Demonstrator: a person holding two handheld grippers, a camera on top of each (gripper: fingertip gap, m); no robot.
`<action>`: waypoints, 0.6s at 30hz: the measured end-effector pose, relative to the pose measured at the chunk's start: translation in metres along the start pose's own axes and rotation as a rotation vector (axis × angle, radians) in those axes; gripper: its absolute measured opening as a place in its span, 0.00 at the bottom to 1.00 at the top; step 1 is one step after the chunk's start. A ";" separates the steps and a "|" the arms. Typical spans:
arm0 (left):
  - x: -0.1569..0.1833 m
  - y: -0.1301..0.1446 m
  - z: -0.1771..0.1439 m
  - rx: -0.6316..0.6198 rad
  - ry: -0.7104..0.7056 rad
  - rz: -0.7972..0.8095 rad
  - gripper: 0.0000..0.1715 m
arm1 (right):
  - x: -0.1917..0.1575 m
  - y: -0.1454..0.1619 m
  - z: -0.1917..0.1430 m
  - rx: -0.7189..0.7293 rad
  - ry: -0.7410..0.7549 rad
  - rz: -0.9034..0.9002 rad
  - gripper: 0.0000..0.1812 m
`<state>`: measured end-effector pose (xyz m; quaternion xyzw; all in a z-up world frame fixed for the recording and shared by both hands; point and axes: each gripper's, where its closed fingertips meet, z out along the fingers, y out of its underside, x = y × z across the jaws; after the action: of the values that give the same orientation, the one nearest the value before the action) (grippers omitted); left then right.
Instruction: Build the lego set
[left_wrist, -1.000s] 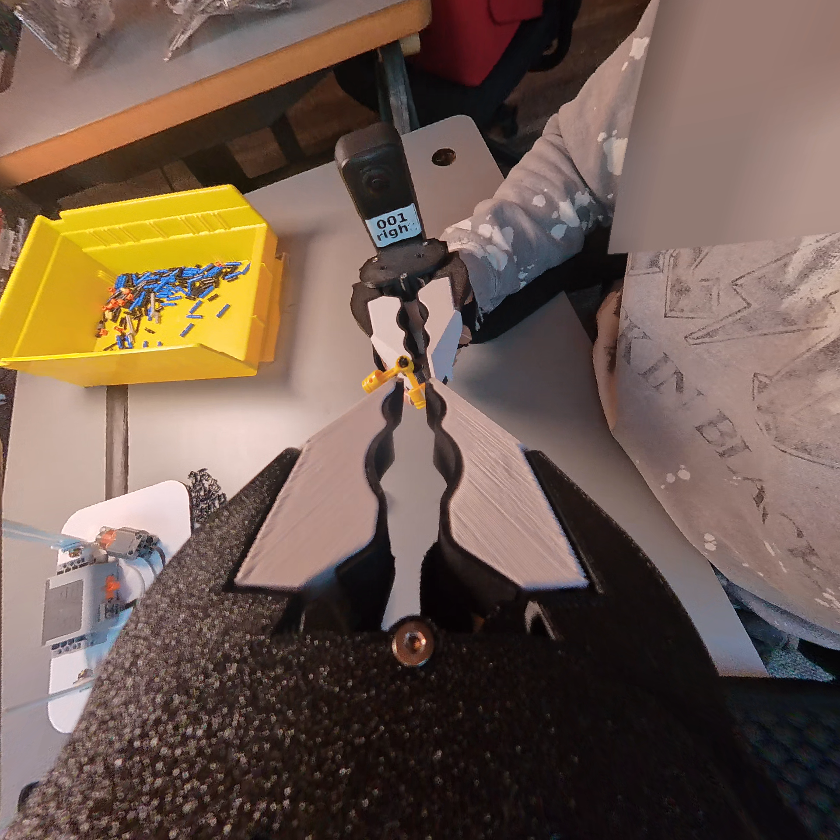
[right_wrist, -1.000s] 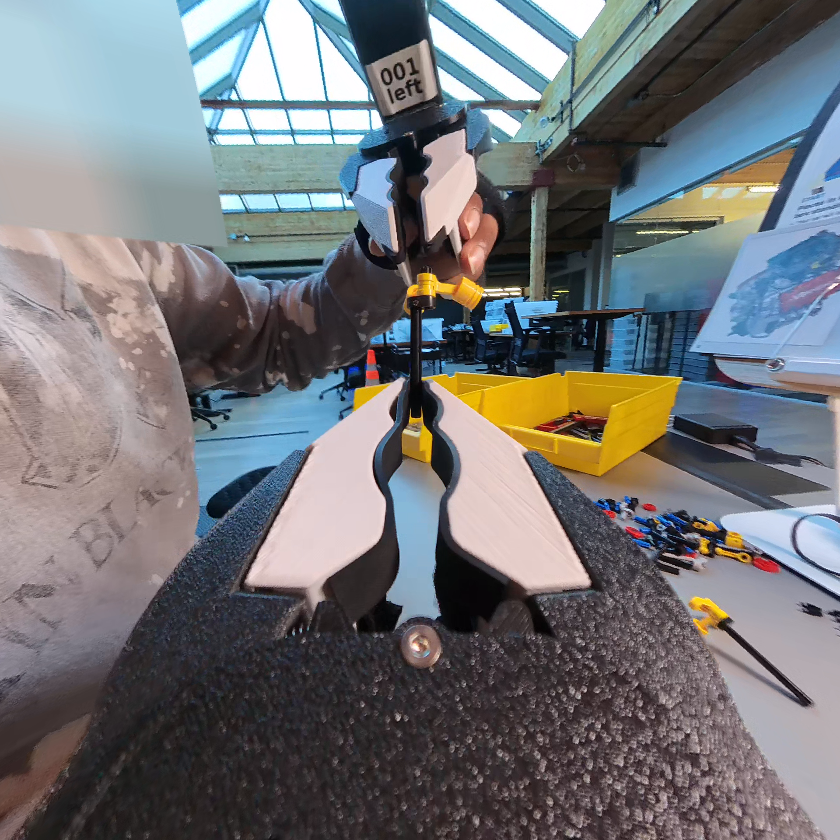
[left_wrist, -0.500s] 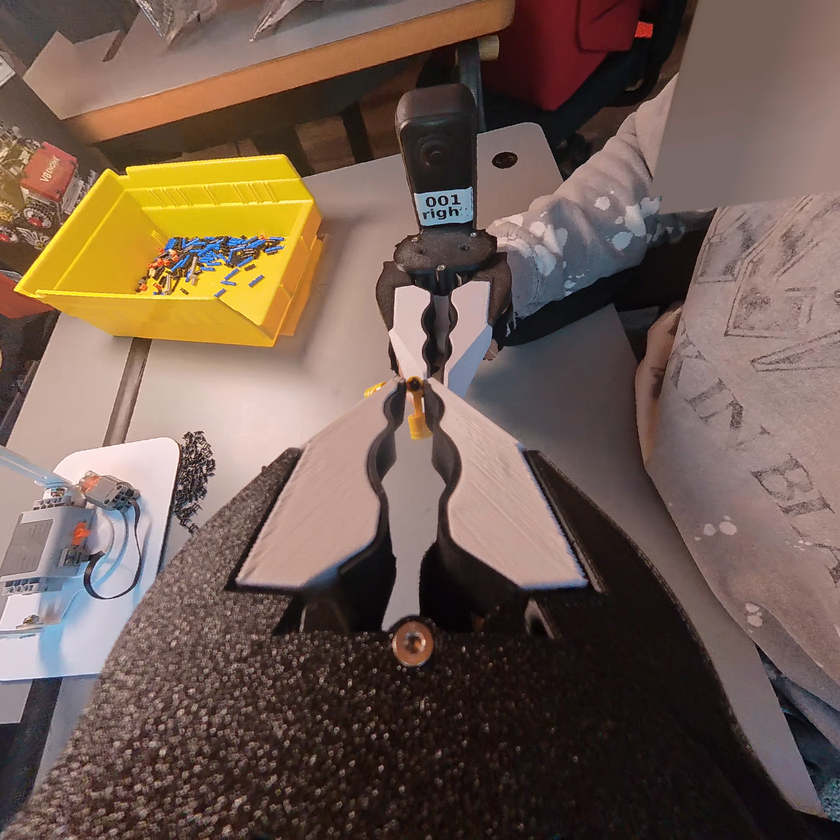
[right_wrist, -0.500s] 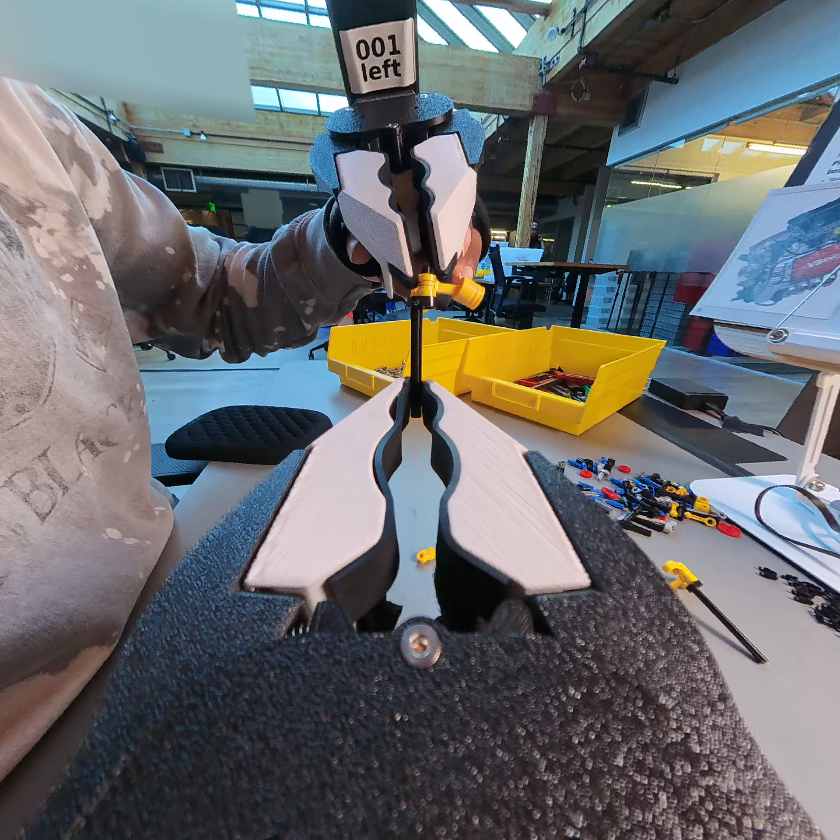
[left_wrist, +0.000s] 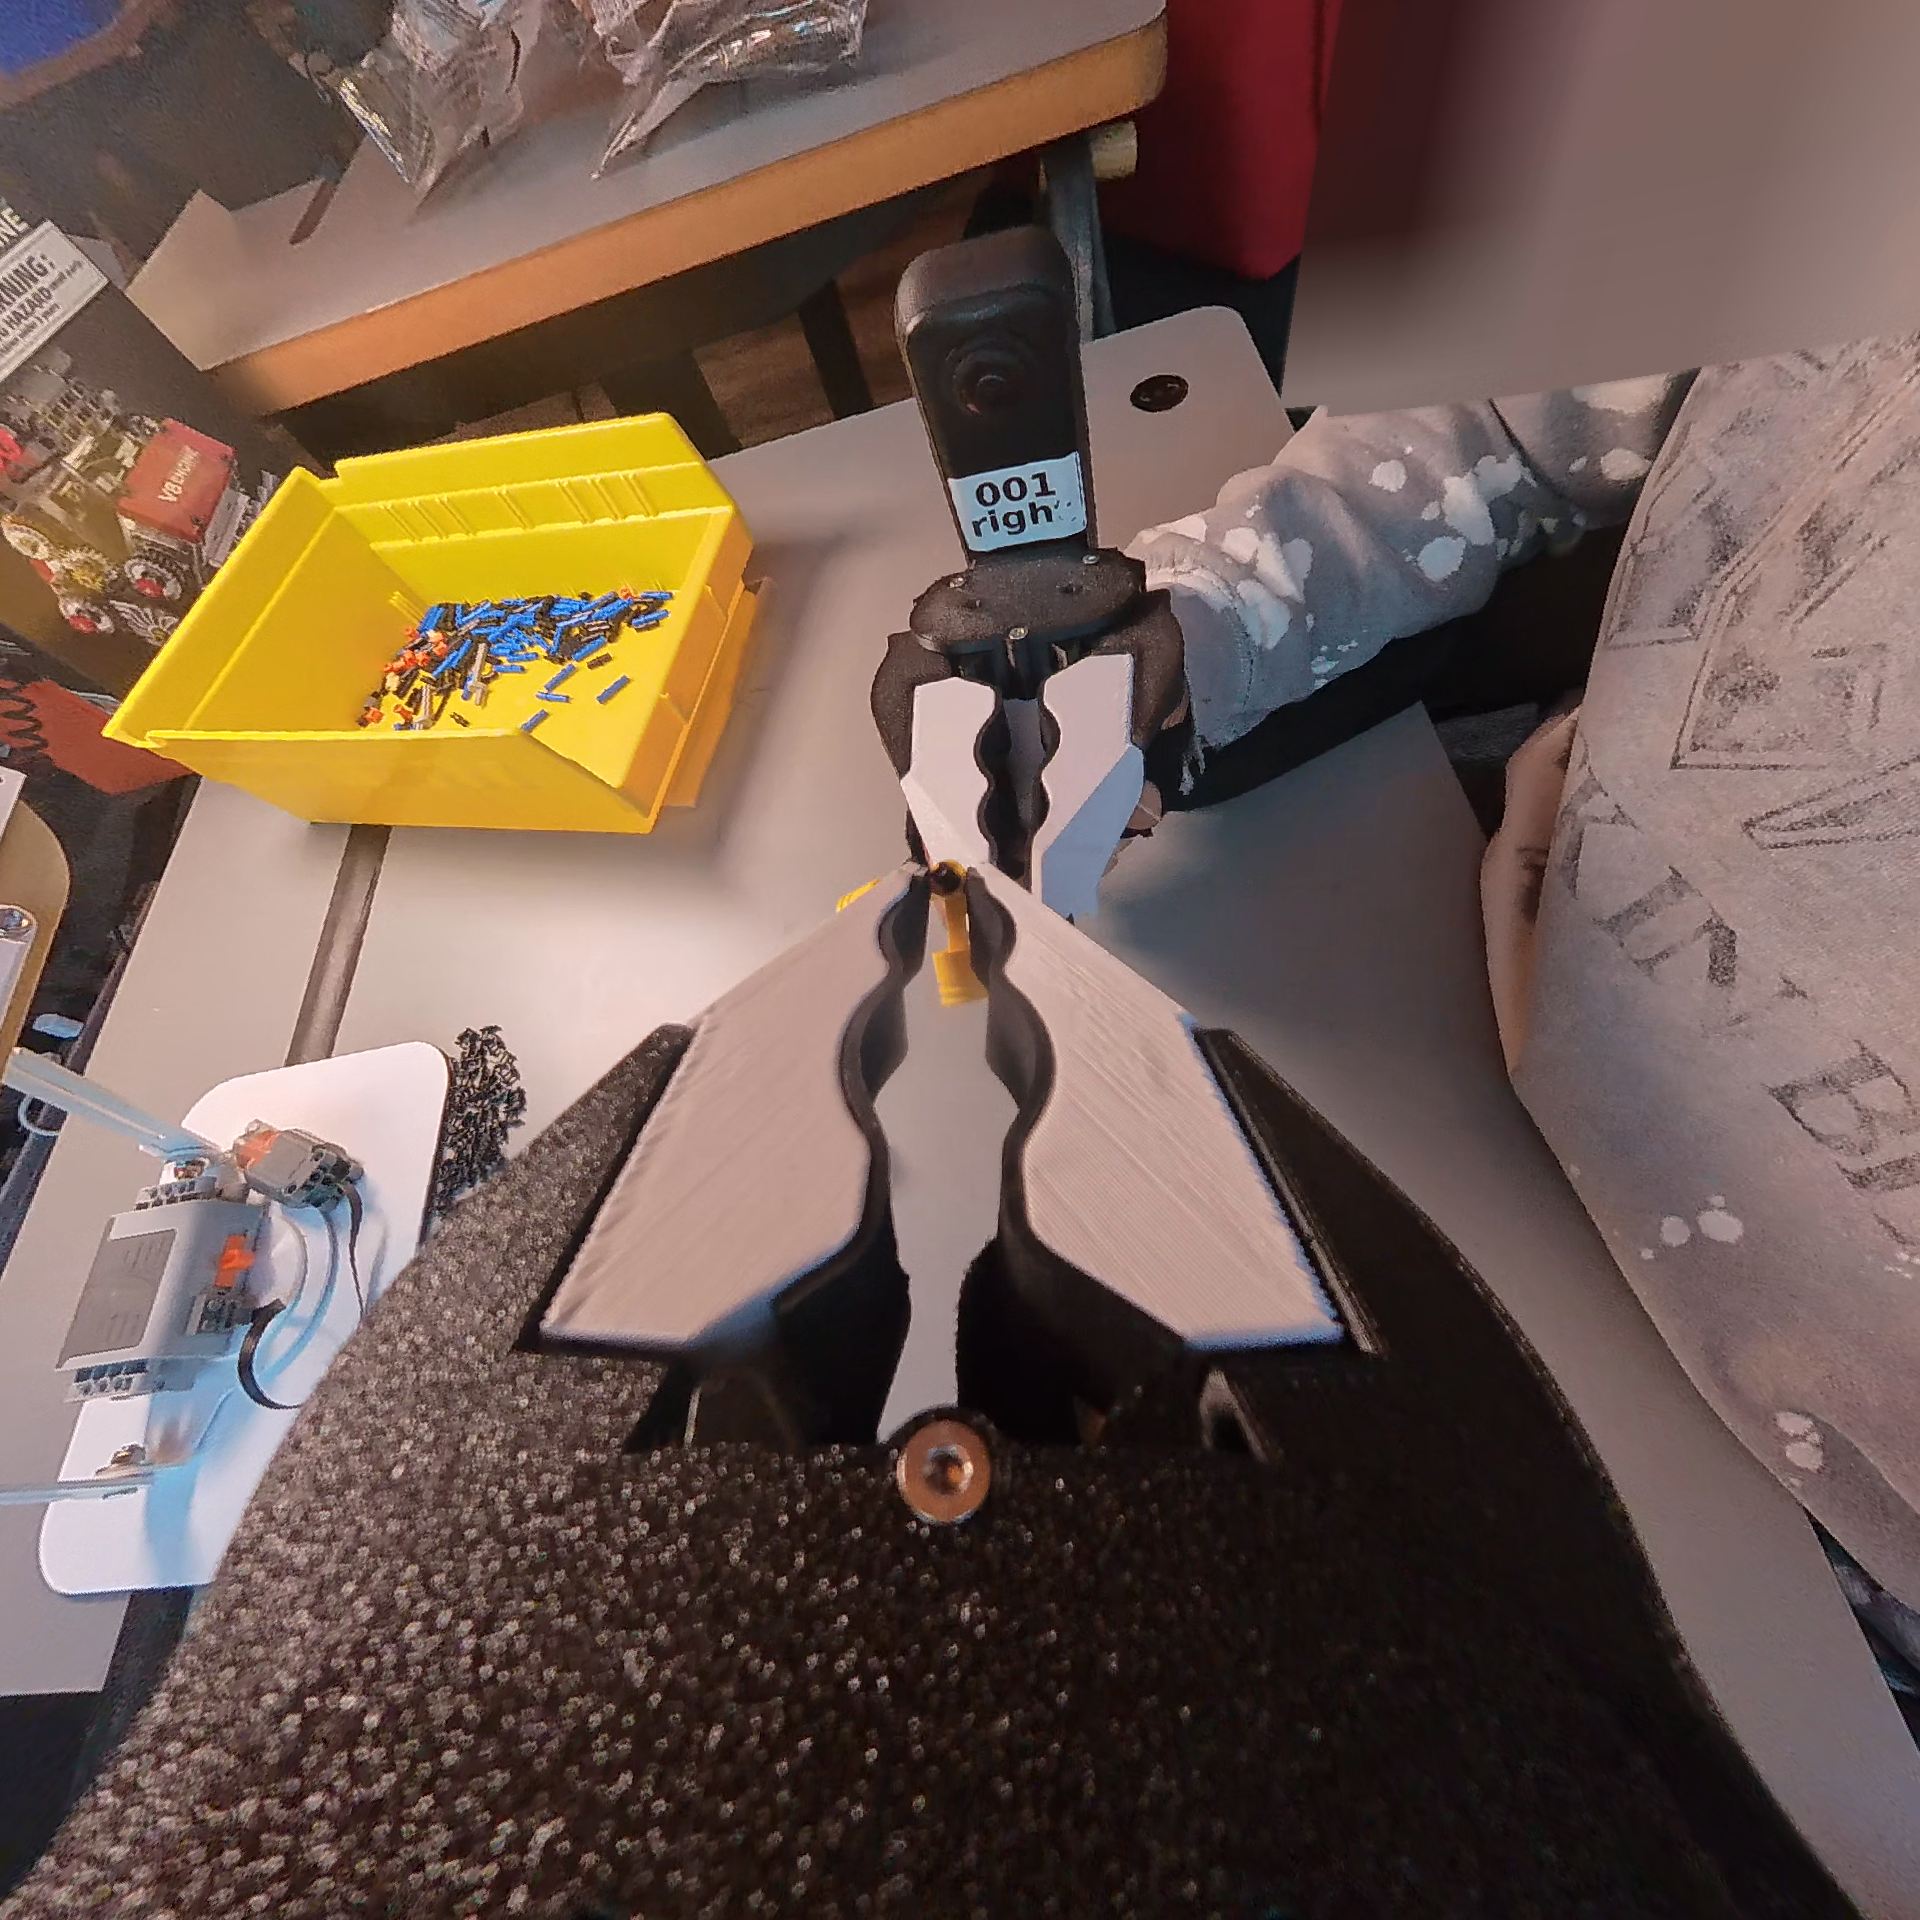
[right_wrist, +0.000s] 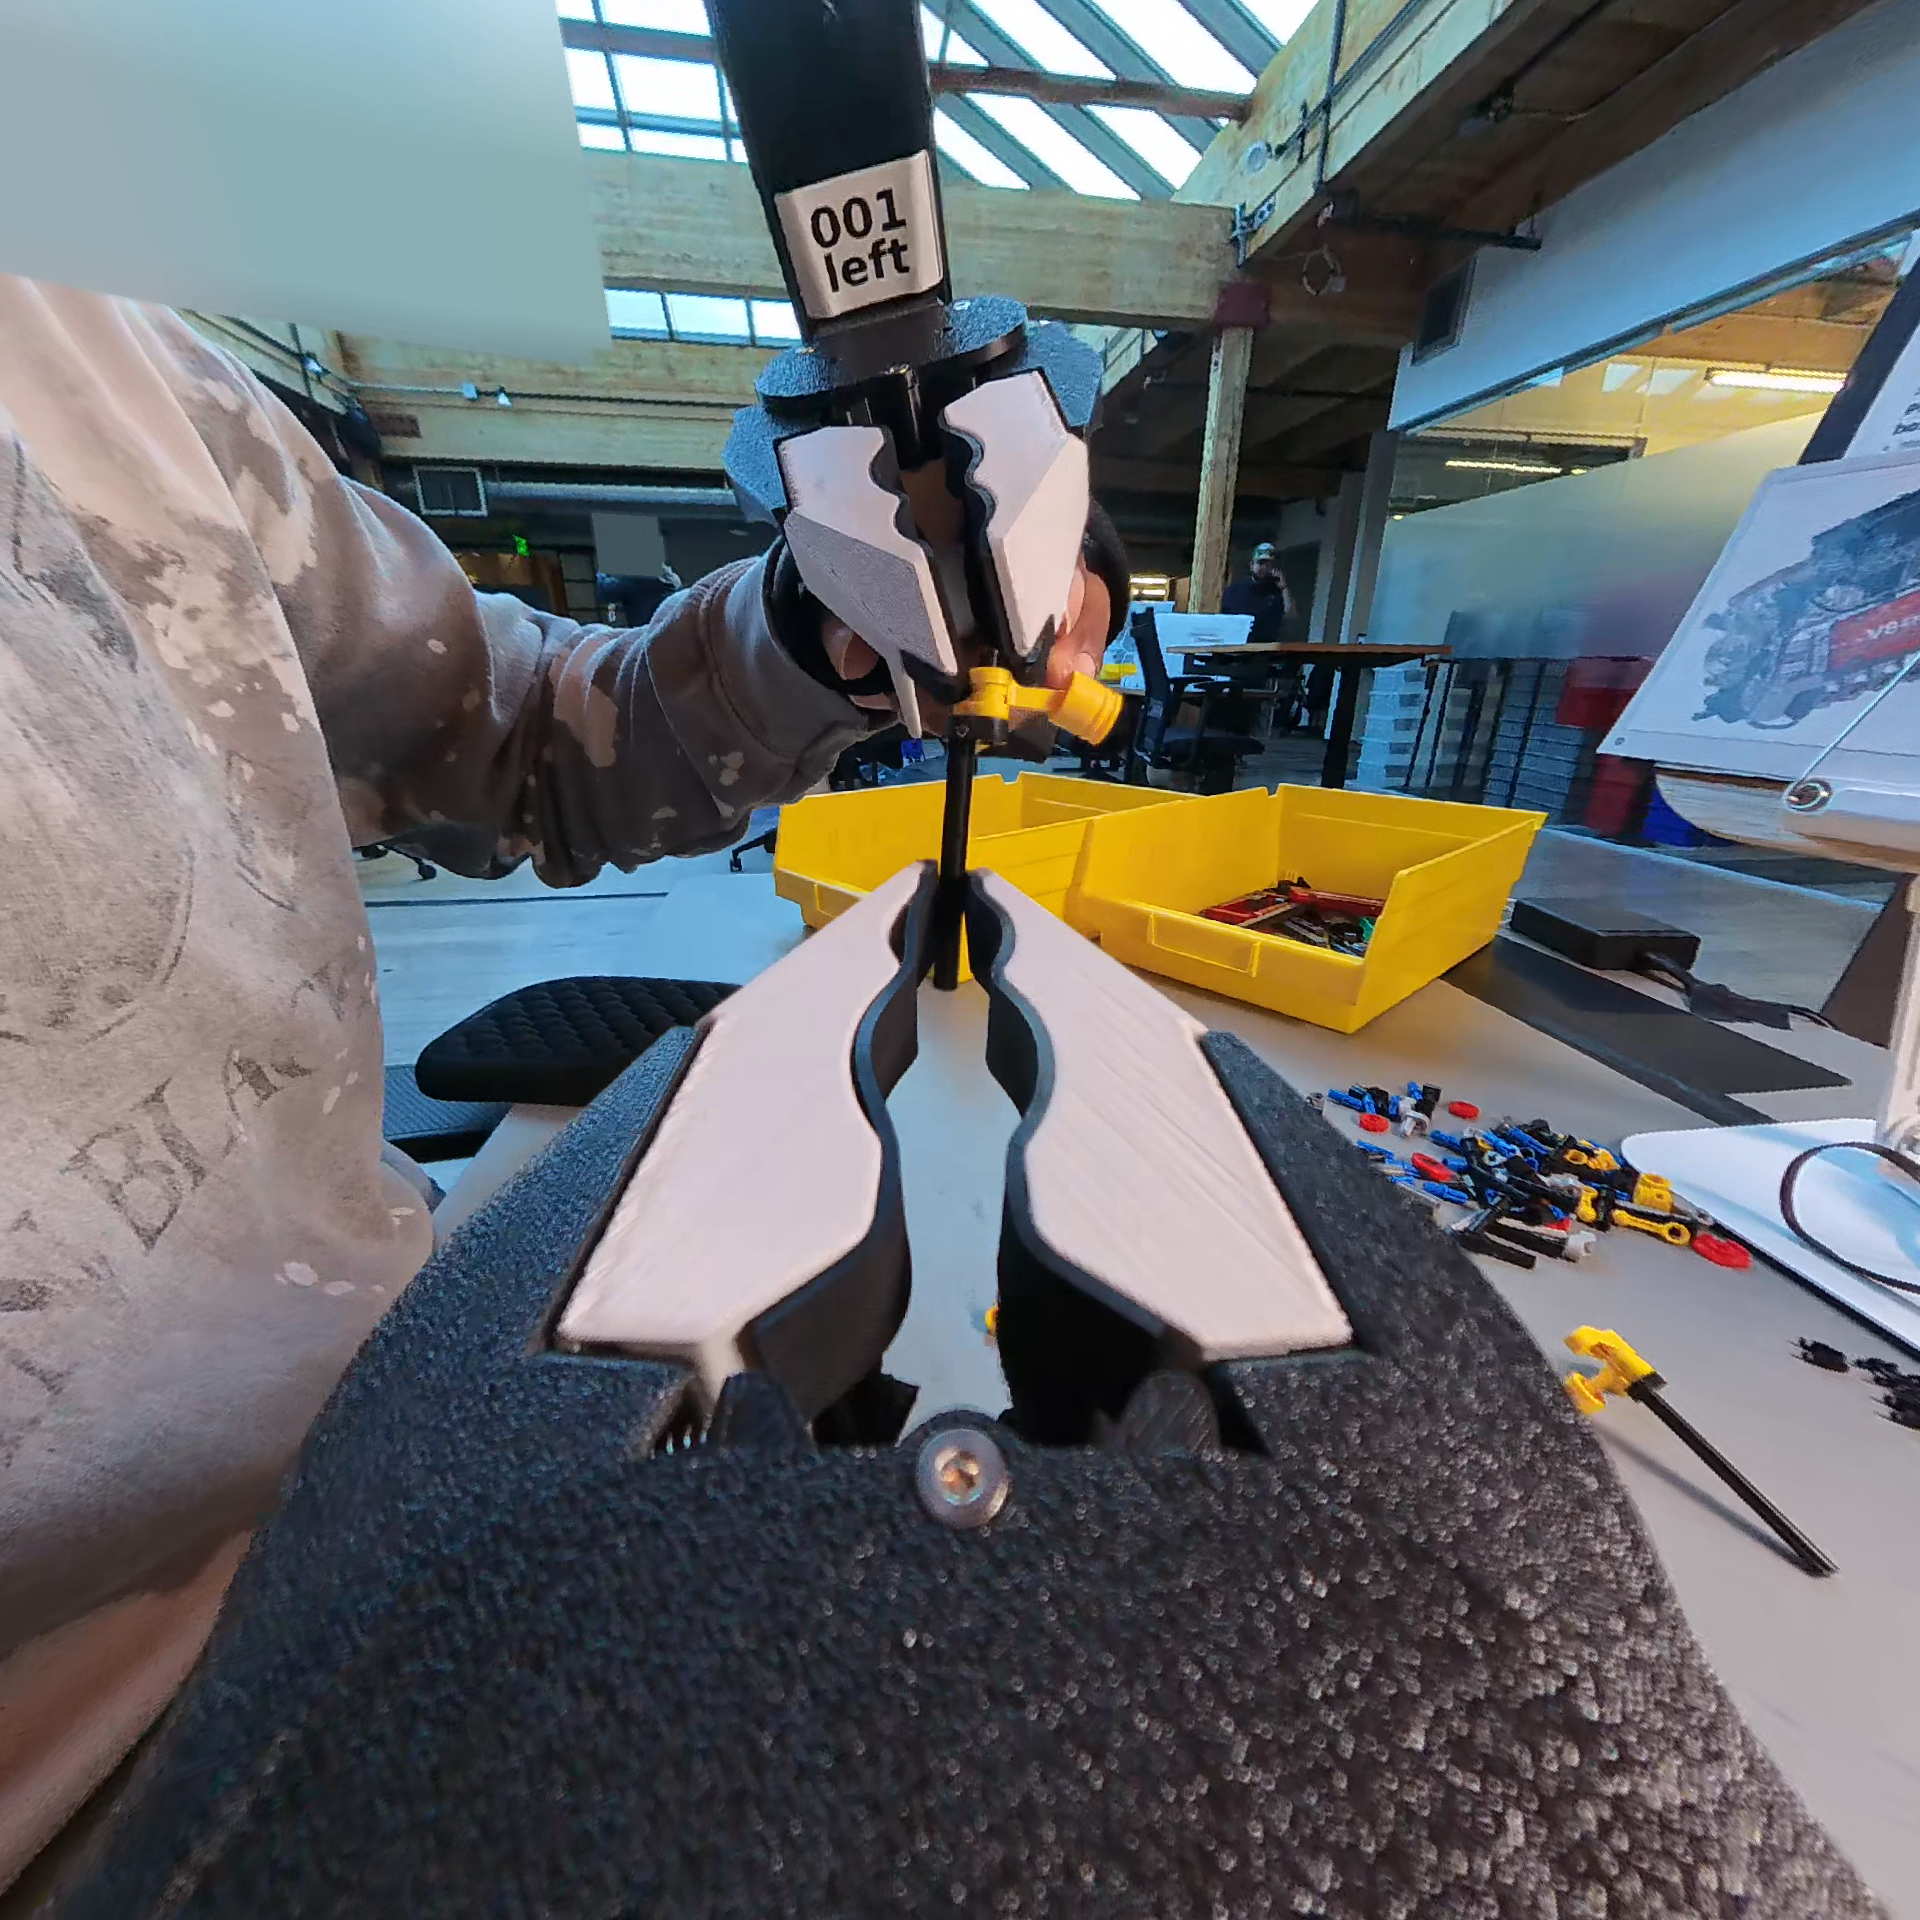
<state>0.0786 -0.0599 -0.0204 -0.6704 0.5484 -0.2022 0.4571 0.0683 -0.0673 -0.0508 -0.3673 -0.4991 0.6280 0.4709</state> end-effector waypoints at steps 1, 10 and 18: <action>0.000 -0.001 0.000 0.004 -0.002 0.002 0.04 | 0.001 -0.002 -0.001 0.009 0.002 0.005 0.03; -0.005 -0.017 -0.012 0.093 -0.049 -0.023 0.08 | 0.003 -0.010 -0.004 0.036 0.005 0.009 0.02; -0.019 0.026 -0.033 0.166 -0.194 -0.184 0.09 | 0.012 -0.004 -0.008 -0.002 0.025 0.003 0.02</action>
<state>0.0329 -0.0546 -0.0219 -0.6943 0.4191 -0.2222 0.5413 0.0737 -0.0536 -0.0484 -0.3765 -0.4933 0.6234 0.4756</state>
